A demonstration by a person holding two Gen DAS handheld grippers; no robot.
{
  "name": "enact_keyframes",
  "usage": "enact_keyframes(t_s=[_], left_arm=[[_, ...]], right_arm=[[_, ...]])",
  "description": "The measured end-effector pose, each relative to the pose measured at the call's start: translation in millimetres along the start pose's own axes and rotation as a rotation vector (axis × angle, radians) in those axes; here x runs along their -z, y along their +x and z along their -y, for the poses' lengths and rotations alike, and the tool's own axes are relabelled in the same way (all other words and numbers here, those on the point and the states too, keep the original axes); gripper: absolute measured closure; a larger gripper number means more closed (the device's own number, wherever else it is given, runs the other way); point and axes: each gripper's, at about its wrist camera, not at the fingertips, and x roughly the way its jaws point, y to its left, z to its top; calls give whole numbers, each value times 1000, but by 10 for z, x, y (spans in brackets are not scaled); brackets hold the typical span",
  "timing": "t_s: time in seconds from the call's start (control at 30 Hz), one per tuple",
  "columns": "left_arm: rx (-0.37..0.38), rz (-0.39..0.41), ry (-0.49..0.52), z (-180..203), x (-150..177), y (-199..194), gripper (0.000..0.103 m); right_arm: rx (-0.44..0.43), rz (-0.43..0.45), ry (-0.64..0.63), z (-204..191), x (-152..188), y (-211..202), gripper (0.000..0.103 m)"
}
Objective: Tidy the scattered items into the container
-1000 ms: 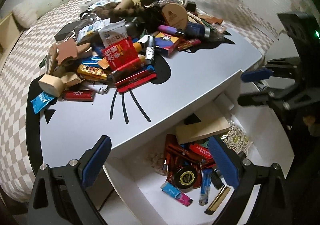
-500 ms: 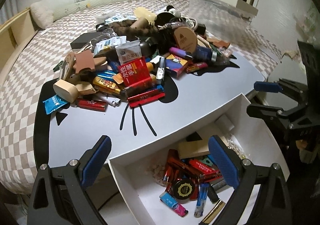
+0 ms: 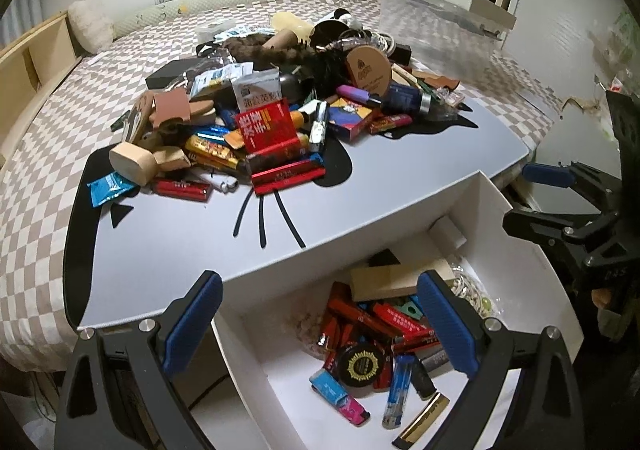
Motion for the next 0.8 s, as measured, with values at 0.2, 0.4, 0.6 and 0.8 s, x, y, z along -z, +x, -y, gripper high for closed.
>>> enact_keyframes(t_s=[0.2,0.4,0.6,0.8], left_arm=[[-7,-10,2,33,93,10,5],[-13,-20,4,64,186,22,5],[-20,-29,9,88,264,35,5],[-18,-39,25,109,303,49,5]], right_arm=[[13,-18,15,-18,135,17,6],[29,-30,0,-65,231,39,6],[34,-51,-11,-88,279,80,6],[36,-67,-17,-96,297,112,6]])
